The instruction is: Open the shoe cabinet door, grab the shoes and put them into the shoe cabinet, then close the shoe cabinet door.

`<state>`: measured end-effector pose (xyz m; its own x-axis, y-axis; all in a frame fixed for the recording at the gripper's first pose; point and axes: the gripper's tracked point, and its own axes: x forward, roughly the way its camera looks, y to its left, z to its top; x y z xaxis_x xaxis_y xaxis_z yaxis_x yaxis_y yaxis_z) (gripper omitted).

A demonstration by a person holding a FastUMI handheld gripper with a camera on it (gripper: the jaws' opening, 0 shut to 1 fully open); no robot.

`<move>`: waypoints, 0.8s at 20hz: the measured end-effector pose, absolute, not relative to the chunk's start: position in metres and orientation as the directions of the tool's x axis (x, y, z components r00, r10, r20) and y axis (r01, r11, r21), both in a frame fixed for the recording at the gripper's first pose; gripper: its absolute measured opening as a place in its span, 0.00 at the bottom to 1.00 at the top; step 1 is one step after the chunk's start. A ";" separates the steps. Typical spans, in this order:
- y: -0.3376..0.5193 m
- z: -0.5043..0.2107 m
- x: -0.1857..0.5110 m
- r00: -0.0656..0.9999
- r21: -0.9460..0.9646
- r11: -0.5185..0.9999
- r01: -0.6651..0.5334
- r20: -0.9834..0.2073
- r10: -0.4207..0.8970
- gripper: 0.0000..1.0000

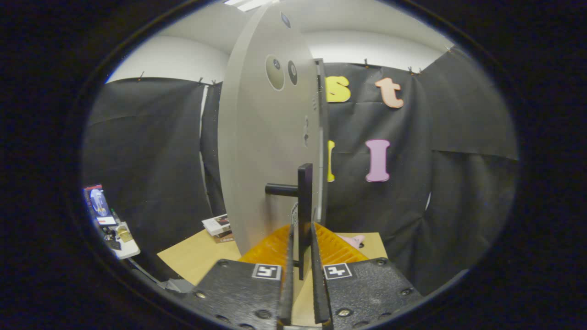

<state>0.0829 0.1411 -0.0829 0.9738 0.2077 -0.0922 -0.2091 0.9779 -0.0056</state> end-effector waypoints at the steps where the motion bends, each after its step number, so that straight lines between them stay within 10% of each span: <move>1: 0.135 -0.083 0.084 0.972 0.004 0.976 -0.218 -0.088 0.217 0.21; 8: 0.130 -0.080 0.068 0.971 -0.061 0.970 -0.234 -0.072 0.230 0.25; 13: 0.123 -0.109 0.024 0.988 -0.063 0.989 -0.133 -0.085 0.127 0.63; 16: 0.132 -0.143 0.003 0.991 -0.052 0.996 -0.075 -0.114 0.069 0.67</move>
